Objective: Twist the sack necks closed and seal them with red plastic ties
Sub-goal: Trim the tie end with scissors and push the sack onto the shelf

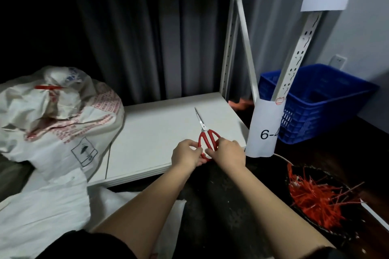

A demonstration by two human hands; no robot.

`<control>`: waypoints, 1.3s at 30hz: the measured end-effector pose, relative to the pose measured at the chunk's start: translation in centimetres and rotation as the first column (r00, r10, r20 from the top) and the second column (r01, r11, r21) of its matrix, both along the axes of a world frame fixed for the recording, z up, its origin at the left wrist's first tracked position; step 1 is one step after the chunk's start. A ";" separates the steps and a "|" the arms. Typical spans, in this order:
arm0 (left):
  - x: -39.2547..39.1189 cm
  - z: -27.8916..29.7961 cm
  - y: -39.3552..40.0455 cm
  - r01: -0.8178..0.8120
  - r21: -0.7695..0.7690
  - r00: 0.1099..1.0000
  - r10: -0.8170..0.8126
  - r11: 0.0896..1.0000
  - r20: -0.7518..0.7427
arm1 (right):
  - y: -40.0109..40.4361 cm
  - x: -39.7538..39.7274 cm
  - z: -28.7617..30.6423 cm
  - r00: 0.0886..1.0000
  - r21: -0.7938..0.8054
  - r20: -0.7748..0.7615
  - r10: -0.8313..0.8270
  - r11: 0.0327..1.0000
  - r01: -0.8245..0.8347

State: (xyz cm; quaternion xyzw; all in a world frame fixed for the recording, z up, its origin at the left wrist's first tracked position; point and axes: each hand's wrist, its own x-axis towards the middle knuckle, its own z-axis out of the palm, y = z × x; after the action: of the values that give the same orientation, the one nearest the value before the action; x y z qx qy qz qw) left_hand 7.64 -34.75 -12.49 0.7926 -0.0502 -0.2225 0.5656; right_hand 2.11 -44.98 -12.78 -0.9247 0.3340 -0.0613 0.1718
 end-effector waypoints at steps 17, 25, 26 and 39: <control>7.6 -11.4 -2.9 0.369 0.231 0.921 -0.387 0.900 0.039 | -15.2 6.7 -15.9 0.902 0.141 -0.146 -0.406 0.894 0.426; 8.9 -13.1 -2.1 0.396 0.256 0.912 -0.409 0.882 -0.002 | -17.7 9.2 -17.7 0.866 0.121 -0.135 -0.481 0.860 0.496; 9.0 -13.1 -2.0 0.394 0.256 0.914 -0.406 0.883 -0.004 | -18.0 9.3 -17.8 0.861 0.161 -0.128 -0.493 0.846 0.508; 8.0 -5.8 2.3 0.305 0.222 0.950 -0.313 0.926 0.002 | -11.9 6.9 -9.3 0.955 0.186 -0.092 -0.283 0.937 0.296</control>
State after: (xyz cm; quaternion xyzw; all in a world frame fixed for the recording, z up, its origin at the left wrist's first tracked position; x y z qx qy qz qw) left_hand 15.60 -32.41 -18.24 0.8362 -0.1602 -0.2979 0.4318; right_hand 8.97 -56.91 -22.10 -0.8453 0.4761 -0.0231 0.2412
